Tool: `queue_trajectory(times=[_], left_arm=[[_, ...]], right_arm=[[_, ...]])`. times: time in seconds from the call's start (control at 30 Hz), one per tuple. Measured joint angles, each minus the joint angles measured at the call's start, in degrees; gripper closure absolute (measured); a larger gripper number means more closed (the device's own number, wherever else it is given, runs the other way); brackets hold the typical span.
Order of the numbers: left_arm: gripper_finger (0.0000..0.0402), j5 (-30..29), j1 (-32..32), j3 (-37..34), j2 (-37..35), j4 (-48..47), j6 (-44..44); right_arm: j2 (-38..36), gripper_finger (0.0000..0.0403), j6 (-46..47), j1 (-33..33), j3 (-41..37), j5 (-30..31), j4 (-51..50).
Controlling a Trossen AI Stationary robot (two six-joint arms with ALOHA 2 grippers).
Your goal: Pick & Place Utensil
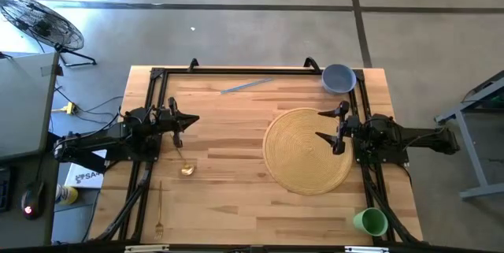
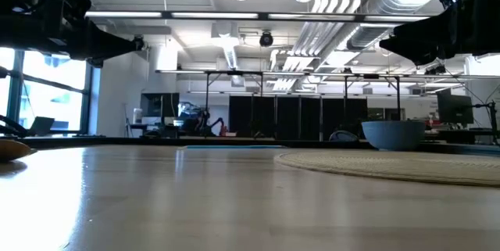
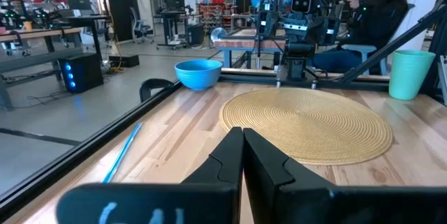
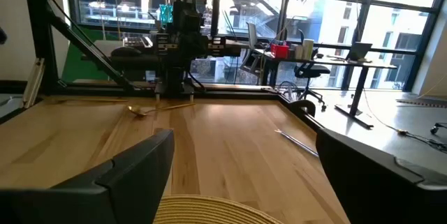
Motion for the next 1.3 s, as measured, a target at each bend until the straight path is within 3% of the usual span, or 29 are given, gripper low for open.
queue_trajectory(times=[0.3, 0.57, 0.67, 0.97, 1.2, 1.3], left_arm=[[0.0394, 0.0, 0.0, 0.0, 0.0, 0.0, 0.0], [0.0394, -6.4, 0.0, 0.0, 0.0, 3.6, 11.0], [0.0394, -6.4, 0.0, 0.0, 0.0, 2.8, 9.3], [0.0394, -0.5, 0.0, 0.0, 0.0, 3.4, -7.0], [0.0394, -2.6, 0.0, 0.0, 0.7, 7.8, -8.0], [0.0394, -0.9, 0.0, 0.0, 2.1, 11.9, -8.5]], right_arm=[[0.0, 0.0059, 0.0, 0.0, 0.0, 0.0, 0.0], [0.0, 0.0059, 0.0, 0.0, 0.0, 0.0, 0.0], [0.0, 0.0059, 0.0, 0.0, 0.0, 0.0, 0.0], [0.0, 0.0059, 0.0, 0.0, 0.0, 0.0, 0.0], [0.0, 0.0059, 0.0, 0.0, 0.0, 0.0, 0.0], [0.0, 0.0059, 0.0, 0.0, 0.0, 0.0, 0.0]])
